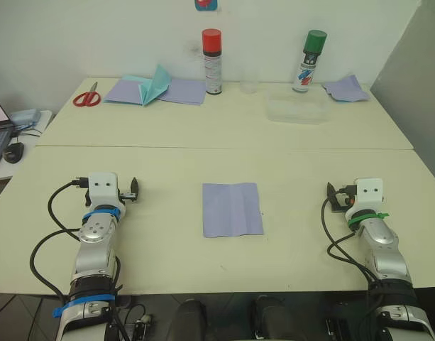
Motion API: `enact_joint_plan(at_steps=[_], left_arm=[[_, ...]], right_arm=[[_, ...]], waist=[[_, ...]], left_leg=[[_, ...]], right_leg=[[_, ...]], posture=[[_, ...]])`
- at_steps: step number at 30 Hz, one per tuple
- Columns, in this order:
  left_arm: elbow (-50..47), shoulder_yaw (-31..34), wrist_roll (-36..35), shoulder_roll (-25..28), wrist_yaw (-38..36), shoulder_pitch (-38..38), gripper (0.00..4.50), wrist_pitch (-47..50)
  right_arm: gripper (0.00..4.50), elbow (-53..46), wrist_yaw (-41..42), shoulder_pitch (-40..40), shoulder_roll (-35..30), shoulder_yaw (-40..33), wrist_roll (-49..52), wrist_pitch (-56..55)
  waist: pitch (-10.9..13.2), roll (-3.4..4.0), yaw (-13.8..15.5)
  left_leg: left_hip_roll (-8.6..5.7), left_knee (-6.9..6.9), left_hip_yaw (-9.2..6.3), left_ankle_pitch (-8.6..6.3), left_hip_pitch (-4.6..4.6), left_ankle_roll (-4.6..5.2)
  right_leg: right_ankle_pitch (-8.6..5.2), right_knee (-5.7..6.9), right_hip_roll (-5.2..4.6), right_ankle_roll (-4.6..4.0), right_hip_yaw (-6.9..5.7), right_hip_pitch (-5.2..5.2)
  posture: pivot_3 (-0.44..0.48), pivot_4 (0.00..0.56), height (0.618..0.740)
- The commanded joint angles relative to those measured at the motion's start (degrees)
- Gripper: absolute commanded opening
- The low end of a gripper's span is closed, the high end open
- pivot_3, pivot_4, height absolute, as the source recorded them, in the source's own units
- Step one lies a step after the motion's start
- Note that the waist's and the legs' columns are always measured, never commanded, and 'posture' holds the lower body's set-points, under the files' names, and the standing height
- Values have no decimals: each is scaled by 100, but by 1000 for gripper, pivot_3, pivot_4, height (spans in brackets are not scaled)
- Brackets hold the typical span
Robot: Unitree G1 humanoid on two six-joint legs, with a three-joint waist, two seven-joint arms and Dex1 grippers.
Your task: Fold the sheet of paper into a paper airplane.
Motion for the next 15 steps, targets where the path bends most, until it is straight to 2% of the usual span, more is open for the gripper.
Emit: enact_joint_plan(at_steps=[1,4,15], left_arm=[[27,60,48,78,118,-83,4500,17],[14,198,-240,-36,28,-139,4500,9],[-302,153,-350,-80,-79,67,4500,35]], right_arm=[[4485,-224,-14,26,-73,-140,45,-16],[4485,-348,-54,79,-81,-170,52,60],[4485,-389,-14,116,-111,-183,54,128]], waist=[[0,0,0],[0,0,0],[0,0,0]], left_leg=[[0,0,0,0,0,0],[0,0,-1,0,0,0],[0,0,1,0,0,0]], right_leg=[[0,0,0,0,0,0],[0,0,0,0,-1,0],[0,0,0,0,1,0]], posture=[[0,150,740],[0,150,740],[0,150,740]])
